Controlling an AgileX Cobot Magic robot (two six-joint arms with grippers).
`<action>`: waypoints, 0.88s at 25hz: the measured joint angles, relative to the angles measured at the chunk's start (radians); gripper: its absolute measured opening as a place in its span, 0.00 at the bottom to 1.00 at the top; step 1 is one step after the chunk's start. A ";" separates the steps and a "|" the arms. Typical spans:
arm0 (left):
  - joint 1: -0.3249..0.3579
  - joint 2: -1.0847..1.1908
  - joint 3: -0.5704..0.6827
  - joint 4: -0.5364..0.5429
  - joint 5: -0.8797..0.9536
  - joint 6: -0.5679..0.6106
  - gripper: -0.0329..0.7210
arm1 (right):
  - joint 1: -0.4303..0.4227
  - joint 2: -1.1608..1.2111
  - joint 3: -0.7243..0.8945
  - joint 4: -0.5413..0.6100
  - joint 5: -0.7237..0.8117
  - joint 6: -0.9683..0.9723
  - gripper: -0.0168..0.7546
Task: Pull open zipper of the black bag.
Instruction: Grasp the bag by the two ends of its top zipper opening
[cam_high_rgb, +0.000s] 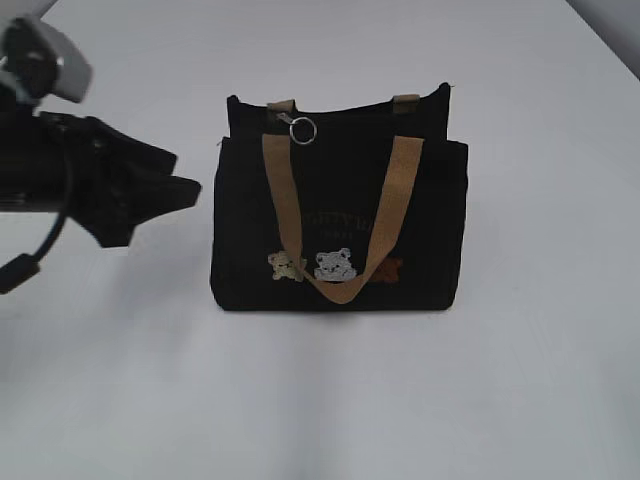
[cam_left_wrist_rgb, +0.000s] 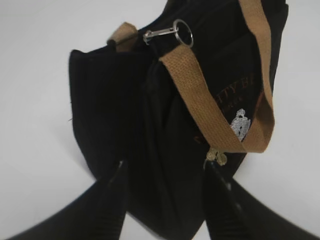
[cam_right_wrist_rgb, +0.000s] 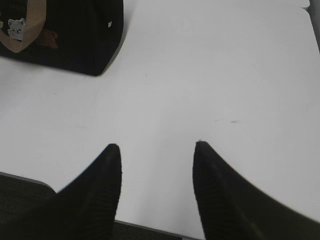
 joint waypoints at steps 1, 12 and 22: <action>-0.015 0.057 -0.034 -0.013 0.000 0.014 0.55 | 0.000 0.000 0.000 0.001 0.000 0.000 0.50; -0.105 0.394 -0.275 -0.045 0.016 0.035 0.14 | 0.005 0.744 -0.092 0.849 -0.394 -0.911 0.50; -0.107 0.400 -0.280 -0.050 0.022 0.035 0.13 | 0.306 1.667 -0.652 1.144 -0.556 -1.450 0.50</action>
